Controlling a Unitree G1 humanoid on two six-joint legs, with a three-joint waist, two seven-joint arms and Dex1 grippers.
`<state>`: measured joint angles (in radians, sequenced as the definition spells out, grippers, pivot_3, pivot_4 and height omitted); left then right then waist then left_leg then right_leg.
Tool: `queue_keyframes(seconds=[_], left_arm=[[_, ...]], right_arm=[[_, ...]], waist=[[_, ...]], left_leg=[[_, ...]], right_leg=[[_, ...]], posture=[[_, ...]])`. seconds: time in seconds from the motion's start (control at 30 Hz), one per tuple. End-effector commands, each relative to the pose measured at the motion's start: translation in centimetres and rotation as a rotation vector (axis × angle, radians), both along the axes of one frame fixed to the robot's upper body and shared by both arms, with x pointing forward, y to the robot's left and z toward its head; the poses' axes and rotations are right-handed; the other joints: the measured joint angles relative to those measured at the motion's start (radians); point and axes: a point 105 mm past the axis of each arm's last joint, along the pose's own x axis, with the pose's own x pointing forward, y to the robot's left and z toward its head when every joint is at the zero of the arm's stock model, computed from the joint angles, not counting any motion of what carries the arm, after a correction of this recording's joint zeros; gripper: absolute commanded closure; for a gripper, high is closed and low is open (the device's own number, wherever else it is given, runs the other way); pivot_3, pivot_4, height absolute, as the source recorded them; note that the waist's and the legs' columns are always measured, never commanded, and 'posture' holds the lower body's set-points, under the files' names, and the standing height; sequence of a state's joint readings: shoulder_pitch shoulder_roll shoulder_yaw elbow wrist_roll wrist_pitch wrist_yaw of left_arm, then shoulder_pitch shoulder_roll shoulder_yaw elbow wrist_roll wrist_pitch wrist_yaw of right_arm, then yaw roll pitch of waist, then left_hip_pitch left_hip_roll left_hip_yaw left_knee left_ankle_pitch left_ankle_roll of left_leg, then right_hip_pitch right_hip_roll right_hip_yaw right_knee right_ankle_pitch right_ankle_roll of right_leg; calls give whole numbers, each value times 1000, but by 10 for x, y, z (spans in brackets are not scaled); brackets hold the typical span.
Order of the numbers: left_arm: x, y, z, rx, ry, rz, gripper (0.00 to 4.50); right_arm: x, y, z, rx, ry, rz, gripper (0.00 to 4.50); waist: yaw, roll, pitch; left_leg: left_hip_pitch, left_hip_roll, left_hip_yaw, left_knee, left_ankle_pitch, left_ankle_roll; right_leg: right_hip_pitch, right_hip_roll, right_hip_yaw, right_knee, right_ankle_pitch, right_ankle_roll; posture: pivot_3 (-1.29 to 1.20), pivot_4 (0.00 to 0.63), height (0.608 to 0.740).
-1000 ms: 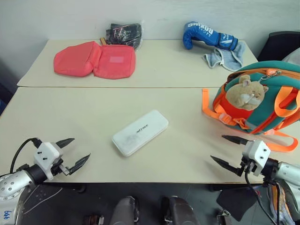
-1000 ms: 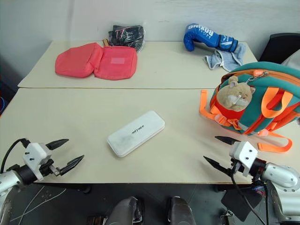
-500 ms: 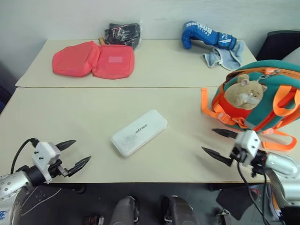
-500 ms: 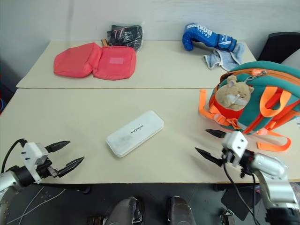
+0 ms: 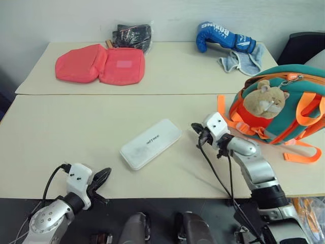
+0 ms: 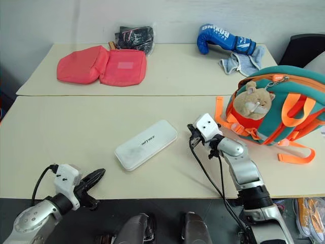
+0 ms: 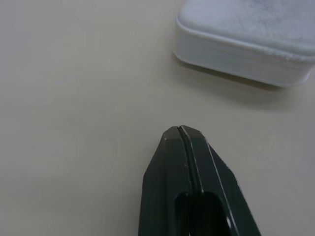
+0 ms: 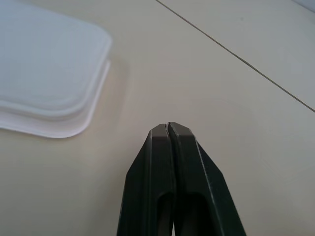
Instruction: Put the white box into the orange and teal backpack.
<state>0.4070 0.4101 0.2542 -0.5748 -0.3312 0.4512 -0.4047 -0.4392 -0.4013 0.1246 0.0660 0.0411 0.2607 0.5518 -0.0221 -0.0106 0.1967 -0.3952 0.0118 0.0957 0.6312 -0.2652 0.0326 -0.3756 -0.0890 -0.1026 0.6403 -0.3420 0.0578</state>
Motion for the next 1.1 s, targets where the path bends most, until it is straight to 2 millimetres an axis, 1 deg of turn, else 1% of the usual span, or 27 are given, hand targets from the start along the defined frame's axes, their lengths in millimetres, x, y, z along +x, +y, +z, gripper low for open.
queue_keyframes(seconds=[0.03,0.2,0.3,0.37,0.47,0.57,0.7,0.87,0.97,1.1], left_arm=[[9,-14,22,-38,-78,-29,4479],[20,-21,28,-45,-81,-67,4479],[28,-21,28,-33,-79,-69,4479],[34,-21,26,-37,-58,-74,4479],[39,-26,23,-38,-26,-120,4479],[43,-28,24,-30,-33,-140,4479],[49,-29,27,-21,-50,-171,4479],[52,-38,27,-1,-37,-266,4479],[54,-44,26,14,-31,-325,4479],[55,-52,26,16,-28,-380,4479]], right_arm=[[1,21,7,14,-47,69,4500],[9,39,10,28,-79,137,4500],[11,45,6,49,-46,183,4500],[12,47,2,32,-22,216,4500],[6,49,0,20,2,310,4500],[-3,50,0,19,23,382,4500],[-16,41,4,10,29,440,4500],[-50,25,-1,-32,91,512,4500],[-64,11,-5,-54,133,493,4500],[-76,-6,-5,-62,168,434,4500]], waist=[[-1,0,0],[-7,0,0],[-6,0,0],[-6,0,0],[-6,0,0],[-5,0,0],[-4,0,0],[-1,0,0],[1,0,0],[2,0,0]], left_leg=[[0,0,0,0,0,0],[1,0,0,0,2,-1],[1,0,0,0,4,-5],[1,0,0,0,4,-5],[1,0,0,0,4,-4],[1,0,0,0,4,-4],[1,0,0,0,3,-4],[1,0,0,0,3,-4],[1,0,0,0,2,-2],[1,0,0,0,2,-2]], right_leg=[[0,0,0,1,0,0],[-1,0,0,4,0,0],[-1,0,0,4,0,0],[0,0,0,4,0,0],[0,0,0,4,0,0],[0,0,0,4,0,0],[0,0,0,4,0,0],[0,0,0,3,0,0],[0,-1,-1,3,0,0],[0,-1,0,3,0,0]], posture=[[0,150,740],[0,150,740],[0,150,740],[0,150,740],[0,150,740],[0,150,740],[0,150,740],[0,150,740],[0,150,740],[0,150,740]])
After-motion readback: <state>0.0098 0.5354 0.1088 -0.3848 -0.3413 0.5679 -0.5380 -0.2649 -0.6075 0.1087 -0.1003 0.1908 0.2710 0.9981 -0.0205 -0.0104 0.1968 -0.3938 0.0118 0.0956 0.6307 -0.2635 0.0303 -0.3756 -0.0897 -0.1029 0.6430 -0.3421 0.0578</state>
